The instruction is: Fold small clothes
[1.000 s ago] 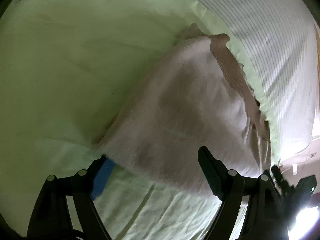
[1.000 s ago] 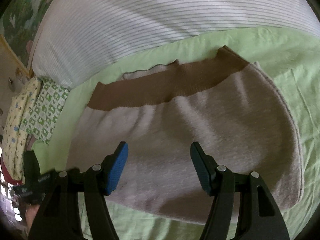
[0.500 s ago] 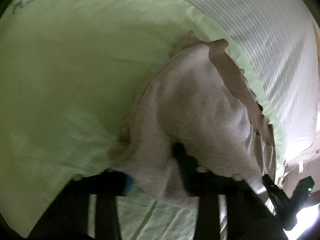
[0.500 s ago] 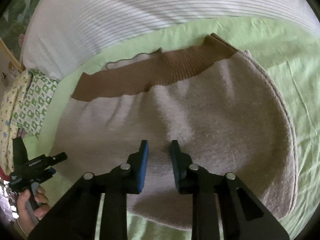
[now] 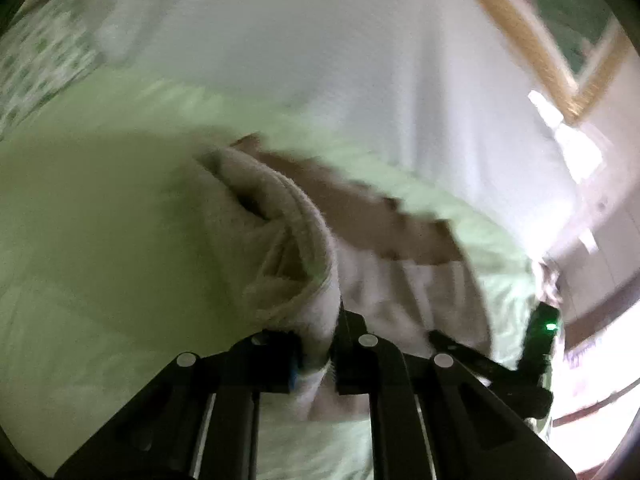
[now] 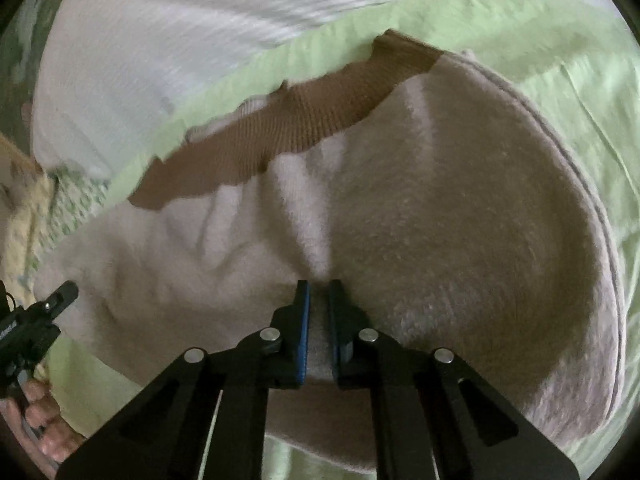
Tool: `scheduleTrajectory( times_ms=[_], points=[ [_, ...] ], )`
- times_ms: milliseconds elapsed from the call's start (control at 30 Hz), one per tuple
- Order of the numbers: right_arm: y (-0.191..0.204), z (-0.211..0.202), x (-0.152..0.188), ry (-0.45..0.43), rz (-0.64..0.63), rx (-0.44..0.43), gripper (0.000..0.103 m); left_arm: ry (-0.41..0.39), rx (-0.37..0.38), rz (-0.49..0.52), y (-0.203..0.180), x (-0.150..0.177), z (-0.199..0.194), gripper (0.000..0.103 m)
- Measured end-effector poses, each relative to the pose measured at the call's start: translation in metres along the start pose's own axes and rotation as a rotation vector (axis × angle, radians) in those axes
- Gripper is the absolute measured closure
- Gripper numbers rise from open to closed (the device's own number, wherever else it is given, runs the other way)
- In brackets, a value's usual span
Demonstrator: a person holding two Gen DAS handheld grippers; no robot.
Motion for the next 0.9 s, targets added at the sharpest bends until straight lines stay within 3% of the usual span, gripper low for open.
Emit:
scheduleTrajectory(
  times_ms=[167, 333, 433, 533, 633, 700, 733, 767, 833, 900],
  points=[
    [-0.017, -0.038, -0.009, -0.092, 0.081, -0.059, 0.094, 0.006, 0.115, 0.165, -0.09, -0.009, 0.011, 0.096],
    [-0.06, -0.07, -0.018, -0.156, 0.204, -0.071, 0.094, 0.056, 0.212, 0.339, -0.174, 0.015, 0.048, 0.096],
    [-0.079, -0.079, -0.019, -0.17, 0.246, -0.088, 0.094, 0.137, 0.213, 0.442, -0.199, 0.046, 0.089, 0.095],
    [-0.087, -0.081, -0.021, -0.167, 0.257, -0.092, 0.092, 0.251, 0.155, 0.523, -0.202, 0.081, 0.128, 0.093],
    [-0.084, -0.083, -0.023, -0.169, 0.243, -0.105, 0.092, 0.277, 0.153, 0.533, -0.194, 0.095, 0.126, 0.077],
    [-0.077, -0.083, -0.028, -0.167, 0.222, -0.131, 0.091, 0.26, 0.155, 0.525, -0.184, 0.095, 0.111, 0.041],
    [-0.073, -0.082, -0.03, -0.164, 0.213, -0.139, 0.082, 0.238, 0.143, 0.516, -0.179, 0.095, 0.101, 0.035],
    [-0.07, -0.081, -0.032, -0.156, 0.204, -0.144, 0.061, 0.207, 0.137, 0.505, -0.172, 0.094, 0.089, 0.034],
    [-0.06, -0.076, -0.039, -0.142, 0.172, -0.139, 0.033, 0.183, 0.099, 0.493, -0.152, 0.095, 0.072, 0.032],
    [-0.051, -0.075, -0.047, -0.146, 0.108, -0.133, 0.033, 0.162, 0.01, 0.466, -0.124, 0.099, 0.063, 0.022]
  ],
)
Point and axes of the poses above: each gripper's, at about its wrist camera, not at the fingertips, and z roughly the way its jaws point, y to its left, x to its underside, the point moved 6 cm from there along z, roughly the way its jaws point, and after that the axes turned 5 degrees about y, right-handed, at the moved point
